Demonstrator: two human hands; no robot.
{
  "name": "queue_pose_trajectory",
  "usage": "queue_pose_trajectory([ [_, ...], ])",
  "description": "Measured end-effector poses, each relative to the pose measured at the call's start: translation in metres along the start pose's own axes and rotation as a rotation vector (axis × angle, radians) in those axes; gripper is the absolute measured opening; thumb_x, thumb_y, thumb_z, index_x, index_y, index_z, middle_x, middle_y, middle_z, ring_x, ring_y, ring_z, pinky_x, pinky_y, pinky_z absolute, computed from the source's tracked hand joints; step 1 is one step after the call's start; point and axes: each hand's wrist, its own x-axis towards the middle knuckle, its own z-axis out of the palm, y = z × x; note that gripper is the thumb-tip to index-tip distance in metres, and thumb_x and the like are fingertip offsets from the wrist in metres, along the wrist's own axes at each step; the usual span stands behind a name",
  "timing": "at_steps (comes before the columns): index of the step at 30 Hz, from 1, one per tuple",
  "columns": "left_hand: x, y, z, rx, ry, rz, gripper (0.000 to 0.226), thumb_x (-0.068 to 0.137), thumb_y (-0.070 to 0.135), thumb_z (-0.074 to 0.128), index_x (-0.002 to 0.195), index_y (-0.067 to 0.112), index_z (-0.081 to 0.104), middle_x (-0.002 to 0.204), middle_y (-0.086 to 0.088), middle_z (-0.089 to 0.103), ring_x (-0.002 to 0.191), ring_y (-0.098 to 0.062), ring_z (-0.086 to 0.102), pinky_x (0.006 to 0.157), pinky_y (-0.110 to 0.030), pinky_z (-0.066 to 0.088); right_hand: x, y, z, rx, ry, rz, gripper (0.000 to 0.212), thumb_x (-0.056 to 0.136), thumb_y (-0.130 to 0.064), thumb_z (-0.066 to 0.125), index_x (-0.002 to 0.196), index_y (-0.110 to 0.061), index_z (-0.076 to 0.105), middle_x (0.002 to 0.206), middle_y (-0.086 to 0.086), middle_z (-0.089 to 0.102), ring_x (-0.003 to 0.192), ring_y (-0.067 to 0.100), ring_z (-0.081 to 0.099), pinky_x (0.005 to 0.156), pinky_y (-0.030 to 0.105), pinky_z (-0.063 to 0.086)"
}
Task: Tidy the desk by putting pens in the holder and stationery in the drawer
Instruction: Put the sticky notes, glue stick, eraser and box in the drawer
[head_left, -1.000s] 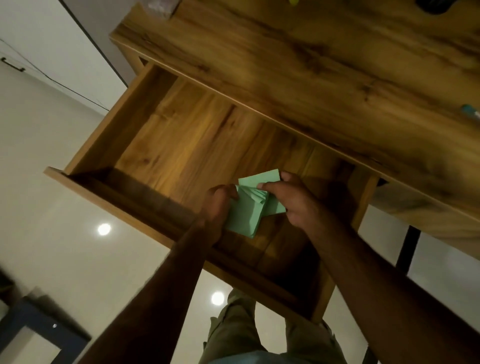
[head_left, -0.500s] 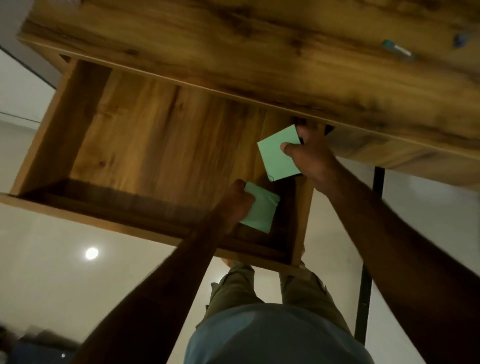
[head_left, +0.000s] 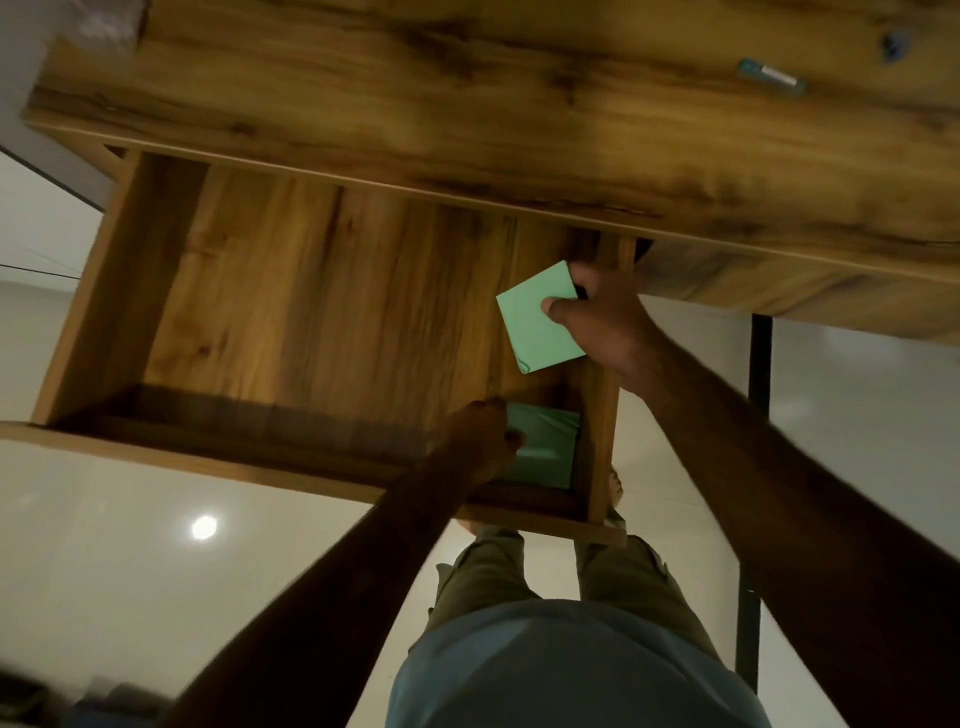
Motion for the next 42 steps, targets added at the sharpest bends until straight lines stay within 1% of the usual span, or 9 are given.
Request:
queue_pose_trajectory([
  [6,0.001,-0.006,-0.003,0.223,0.084,0.011,0.048,0.096,0.052,0.049,0.126,0.016,0.054,0.115,-0.008,0.067,0.100,-0.026,0.065,0.084,-0.041,0.054,-0.005,0.003,0.006,-0.064,-0.018,-0.016,0.039,0.099,-0.017,0.061,0.138,-0.015,0.056,0.132,0.006,0.063,0.104,0.015,0.062,0.066,0.019,0.051],
  [10,0.000,0.004,-0.035,-0.758,0.020,-0.143,0.022,0.103,0.030,0.045,0.110,0.015,0.059,0.104,-0.013,0.065,0.078,-0.014,0.069,0.064,-0.027,0.054,-0.011,0.005,0.010,-0.167,0.039,-0.088,0.040,0.098,-0.022,0.064,0.137,-0.017,0.058,0.133,0.004,0.064,0.113,0.019,0.064,0.078,0.028,0.059],
  [12,-0.002,0.020,-0.056,-1.135,-0.051,-0.154,0.029,0.104,0.038,0.042,0.114,0.018,0.060,0.108,-0.011,0.069,0.086,-0.018,0.071,0.070,-0.032,0.057,-0.015,0.004,0.015,-0.178,0.058,-0.136,0.036,0.096,-0.023,0.065,0.132,-0.019,0.062,0.126,0.000,0.067,0.108,0.014,0.065,0.083,0.032,0.059],
  [16,0.002,0.040,-0.078,-1.321,-0.111,-0.049,0.054,0.096,0.062,0.039,0.128,0.024,0.061,0.120,-0.005,0.070,0.110,-0.026,0.068,0.090,-0.046,0.056,-0.024,-0.001,0.024,-0.157,-0.094,-0.171,0.045,0.089,-0.011,0.068,0.132,-0.023,0.061,0.117,-0.010,0.066,0.100,-0.001,0.059,0.077,0.016,0.048],
  [19,0.009,0.039,-0.075,-1.440,-0.041,-0.099,0.045,0.102,0.044,0.038,0.124,0.013,0.061,0.112,-0.010,0.068,0.104,-0.030,0.064,0.080,-0.042,0.053,-0.023,0.004,0.019,-0.160,-0.165,-0.166,0.048,0.087,-0.011,0.070,0.133,-0.023,0.062,0.128,-0.005,0.063,0.118,0.009,0.057,0.091,0.027,0.053],
  [23,0.017,0.028,-0.066,-1.391,0.047,-0.198,0.025,0.100,0.028,0.047,0.119,0.016,0.057,0.113,-0.013,0.065,0.102,-0.030,0.063,0.086,-0.047,0.052,-0.017,0.015,0.002,-0.209,-0.010,-0.118,0.058,0.089,-0.008,0.069,0.141,-0.029,0.052,0.141,-0.006,0.055,0.124,0.011,0.051,0.080,0.018,0.046],
  [26,0.023,0.021,-0.066,-1.257,0.049,-0.162,0.025,0.098,0.022,0.055,0.122,0.014,0.057,0.118,-0.013,0.064,0.106,-0.031,0.064,0.077,-0.045,0.058,-0.010,0.016,-0.006,-0.256,-0.013,-0.067,0.067,0.089,-0.010,0.070,0.147,-0.031,0.043,0.145,-0.001,0.051,0.124,0.017,0.052,0.086,0.032,0.054],
  [29,0.029,0.020,-0.068,-1.198,0.093,-0.115,0.020,0.097,0.019,0.059,0.116,0.013,0.058,0.114,-0.010,0.065,0.102,-0.028,0.065,0.066,-0.037,0.057,-0.004,0.013,-0.008,-0.306,-0.055,-0.049,0.068,0.088,-0.004,0.069,0.147,-0.030,0.044,0.138,0.003,0.057,0.120,0.020,0.057,0.089,0.040,0.058],
  [42,0.068,0.024,-0.060,-0.620,0.216,0.056,0.019,0.088,0.013,0.068,0.106,0.017,0.065,0.106,-0.006,0.065,0.096,-0.024,0.064,0.077,-0.043,0.057,-0.007,0.016,-0.017,-0.394,0.121,-0.153,0.046,0.084,-0.008,0.066,0.124,-0.030,0.061,0.109,-0.007,0.067,0.099,0.013,0.065,0.086,0.042,0.058],
])
